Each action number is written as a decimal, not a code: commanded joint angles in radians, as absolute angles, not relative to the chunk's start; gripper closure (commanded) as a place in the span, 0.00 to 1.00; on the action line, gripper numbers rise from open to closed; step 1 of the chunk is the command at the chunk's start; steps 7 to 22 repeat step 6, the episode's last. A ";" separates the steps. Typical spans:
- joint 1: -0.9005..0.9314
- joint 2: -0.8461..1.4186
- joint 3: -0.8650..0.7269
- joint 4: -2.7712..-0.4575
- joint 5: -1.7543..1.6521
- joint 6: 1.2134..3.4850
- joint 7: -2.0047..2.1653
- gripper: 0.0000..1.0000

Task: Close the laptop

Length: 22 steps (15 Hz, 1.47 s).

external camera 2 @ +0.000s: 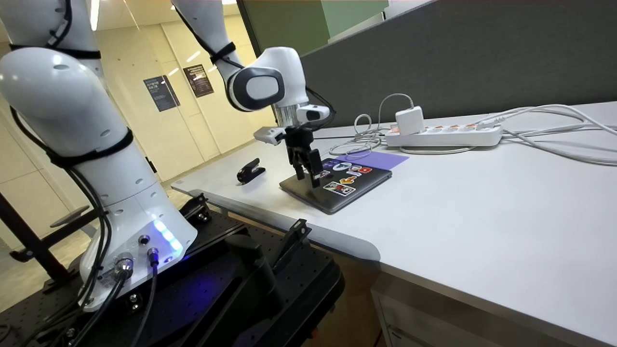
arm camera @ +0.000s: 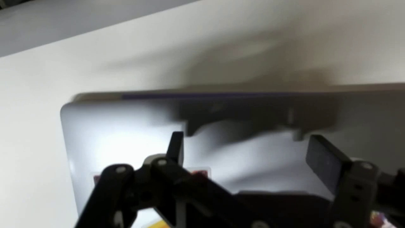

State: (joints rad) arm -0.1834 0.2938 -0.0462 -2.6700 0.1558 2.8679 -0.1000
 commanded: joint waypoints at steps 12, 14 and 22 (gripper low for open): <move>-0.149 -0.115 -0.082 -2.690 0.135 2.626 -0.073 0.00; -0.149 -0.115 -0.082 -2.690 0.135 2.626 -0.073 0.00; -0.149 -0.115 -0.082 -2.690 0.135 2.626 -0.073 0.00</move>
